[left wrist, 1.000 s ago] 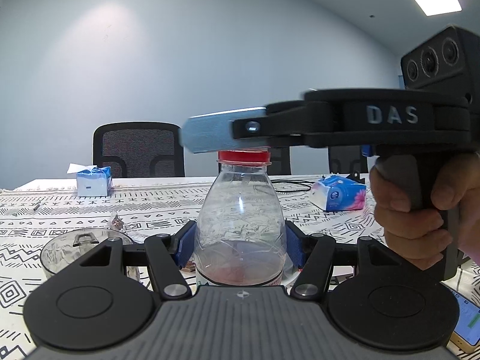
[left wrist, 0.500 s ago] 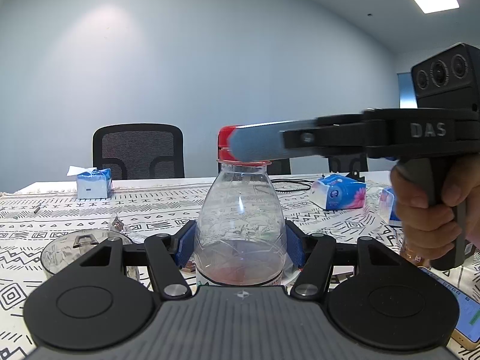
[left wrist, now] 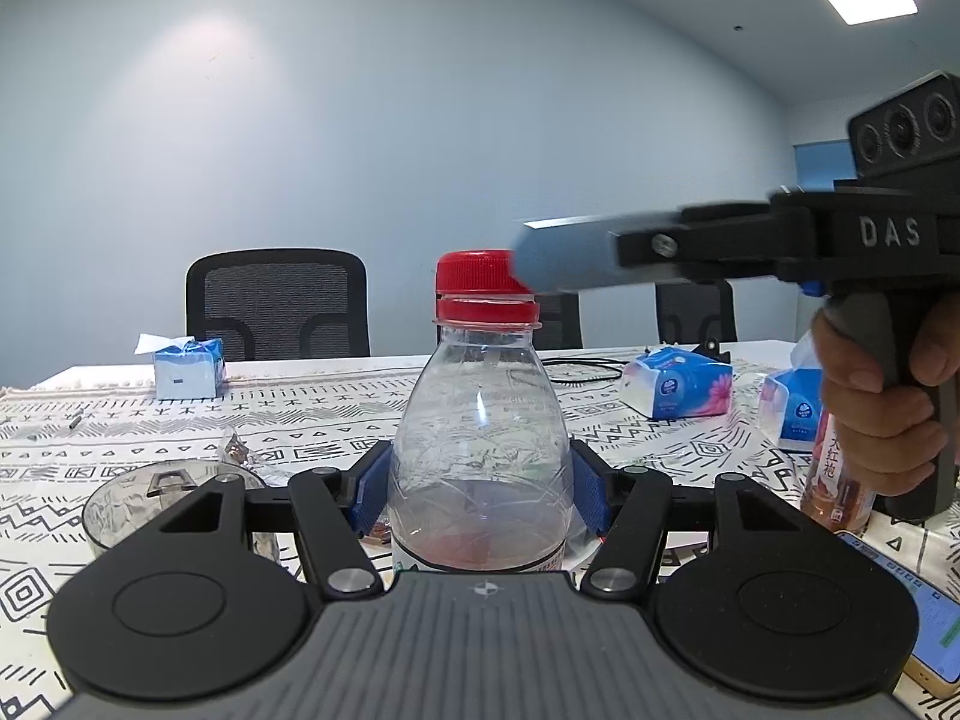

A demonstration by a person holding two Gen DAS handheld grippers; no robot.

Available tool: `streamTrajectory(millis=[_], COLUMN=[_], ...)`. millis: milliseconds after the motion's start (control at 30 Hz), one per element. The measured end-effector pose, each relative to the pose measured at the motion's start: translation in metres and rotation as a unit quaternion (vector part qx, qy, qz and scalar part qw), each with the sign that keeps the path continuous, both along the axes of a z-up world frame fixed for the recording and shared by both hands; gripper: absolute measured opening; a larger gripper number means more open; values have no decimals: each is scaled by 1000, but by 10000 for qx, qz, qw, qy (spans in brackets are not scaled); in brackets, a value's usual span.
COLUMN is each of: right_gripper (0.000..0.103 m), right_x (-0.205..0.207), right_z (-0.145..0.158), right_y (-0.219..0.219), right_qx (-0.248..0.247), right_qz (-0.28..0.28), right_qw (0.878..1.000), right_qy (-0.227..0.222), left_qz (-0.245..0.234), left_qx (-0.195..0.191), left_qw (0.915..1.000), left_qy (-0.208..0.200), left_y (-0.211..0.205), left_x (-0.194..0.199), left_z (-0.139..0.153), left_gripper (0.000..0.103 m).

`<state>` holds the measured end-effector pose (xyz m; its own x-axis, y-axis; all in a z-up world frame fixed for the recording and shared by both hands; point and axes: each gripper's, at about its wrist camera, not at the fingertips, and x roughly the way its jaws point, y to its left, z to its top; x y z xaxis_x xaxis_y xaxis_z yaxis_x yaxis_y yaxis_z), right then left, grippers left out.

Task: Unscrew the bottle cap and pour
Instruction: 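Twist the loosened red cap with the right tool, raising it off the threads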

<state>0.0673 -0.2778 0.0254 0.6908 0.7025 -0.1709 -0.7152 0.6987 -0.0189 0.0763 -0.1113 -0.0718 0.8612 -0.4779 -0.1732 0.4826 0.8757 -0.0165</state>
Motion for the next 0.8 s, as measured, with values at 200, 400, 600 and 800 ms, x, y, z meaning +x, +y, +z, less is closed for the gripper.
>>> streamTrajectory(millis=[200,400,600,800], right_gripper=[50,33,32,33], right_x=[-2,0,11,37], right_z=[2,-3,-12,-10], right_y=[11,39,17,-6], right_qx=[56,27,327,507], right_qz=[62,-411,178,975], right_qw=[9999,9990,9992,9933], right_qy=[108,184,130,365], left_qz=[33,44,-93,-20], left_qx=[43,-9,51,29], left_qw=[10000,10000,9999,10000], left_qy=[-29,6,-83,-81], left_y=[-2,0,0,-2], left_x=[-2,-1,-3,-3], left_z=[0,1,0,0], left_gripper=[58,58,58,58])
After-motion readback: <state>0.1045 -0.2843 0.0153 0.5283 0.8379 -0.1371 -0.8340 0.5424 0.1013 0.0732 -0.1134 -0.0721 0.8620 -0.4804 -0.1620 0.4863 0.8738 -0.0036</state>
